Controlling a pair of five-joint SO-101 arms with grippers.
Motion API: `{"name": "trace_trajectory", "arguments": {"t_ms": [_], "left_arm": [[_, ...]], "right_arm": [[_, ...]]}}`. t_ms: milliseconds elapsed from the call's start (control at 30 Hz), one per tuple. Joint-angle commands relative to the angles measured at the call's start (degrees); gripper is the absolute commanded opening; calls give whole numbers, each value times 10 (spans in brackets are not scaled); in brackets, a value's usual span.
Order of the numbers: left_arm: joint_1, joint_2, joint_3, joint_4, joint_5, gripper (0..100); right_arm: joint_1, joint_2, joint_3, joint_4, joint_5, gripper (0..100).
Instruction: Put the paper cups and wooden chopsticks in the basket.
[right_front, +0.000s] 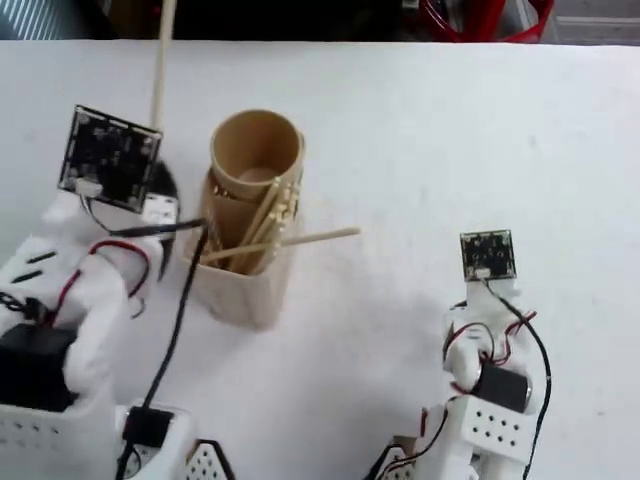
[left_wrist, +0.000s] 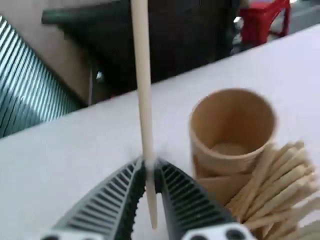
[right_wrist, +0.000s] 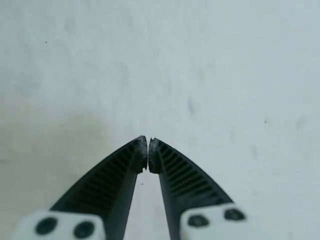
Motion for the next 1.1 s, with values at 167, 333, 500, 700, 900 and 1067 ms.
{"name": "trace_trajectory", "arguments": {"t_ms": [167, 333, 500, 700, 900, 1067], "left_arm": [[147, -15, 76, -151, 115, 23], [153, -15, 177, -190, 118, 23], [134, -53, 278, -215, 118, 25], [136, -161, 365, -213, 113, 26], [133, -228, 441, -215, 86, 28], [132, -236, 445, -211, 89, 83]], "right_arm": [[-7, -233, 51, 102, -2, 21], [-5, -205, 55, 102, -2, 22], [-3, -225, 105, 101, -2, 22], [-4, -221, 117, 133, -2, 21], [-4, -221, 117, 195, -3, 19], [-4, -221, 117, 195, -3, 19]]}}
